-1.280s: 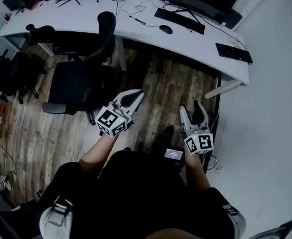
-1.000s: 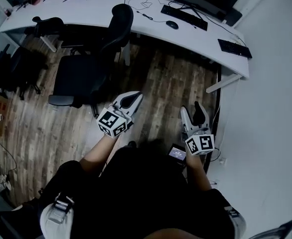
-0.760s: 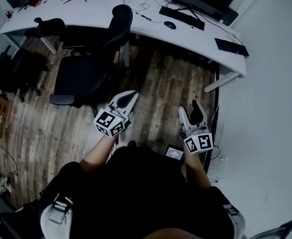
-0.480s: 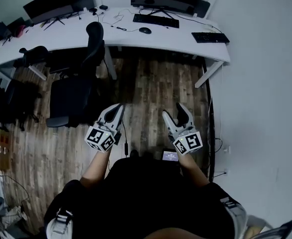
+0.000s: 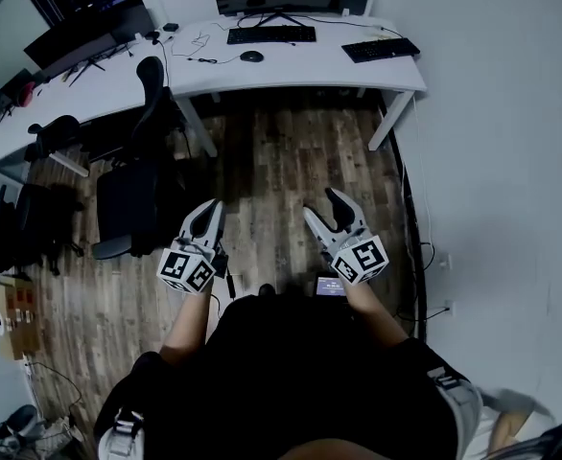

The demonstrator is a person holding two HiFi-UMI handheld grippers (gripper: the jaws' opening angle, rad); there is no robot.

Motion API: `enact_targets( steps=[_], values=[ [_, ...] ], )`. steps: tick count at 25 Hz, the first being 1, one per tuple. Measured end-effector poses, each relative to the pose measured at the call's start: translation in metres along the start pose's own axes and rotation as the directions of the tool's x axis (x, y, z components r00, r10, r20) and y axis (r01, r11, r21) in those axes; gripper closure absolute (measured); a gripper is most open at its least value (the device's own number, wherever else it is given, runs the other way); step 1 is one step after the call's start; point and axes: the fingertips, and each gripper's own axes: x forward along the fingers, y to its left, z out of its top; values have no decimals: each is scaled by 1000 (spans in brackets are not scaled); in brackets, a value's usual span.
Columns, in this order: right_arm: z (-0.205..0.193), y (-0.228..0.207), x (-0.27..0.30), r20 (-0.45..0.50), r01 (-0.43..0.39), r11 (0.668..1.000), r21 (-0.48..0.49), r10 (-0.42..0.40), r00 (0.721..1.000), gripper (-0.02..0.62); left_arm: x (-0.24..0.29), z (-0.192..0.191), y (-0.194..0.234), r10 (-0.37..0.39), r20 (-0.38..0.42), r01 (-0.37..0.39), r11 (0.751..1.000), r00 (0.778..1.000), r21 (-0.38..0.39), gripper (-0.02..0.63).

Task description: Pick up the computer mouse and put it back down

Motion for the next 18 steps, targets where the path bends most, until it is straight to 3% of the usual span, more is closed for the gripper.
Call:
enact_targets(
  steps=[7,12,18],
  values=[
    [4,-30,-29,19,13,999,-33,-12,1000,342,16,-12,-27,-21,2,20,999,1000,47,611],
    [3,-50,-41,27,35,999,-1,-35,999,342,20,-22,-31,2,-21,-1,1000,1000,7,611],
    [-2,-76,-44,17,114,993,26,-114,993,342,38,-25,-34,-14,-30,14,1000,999,12,611]
  ],
)
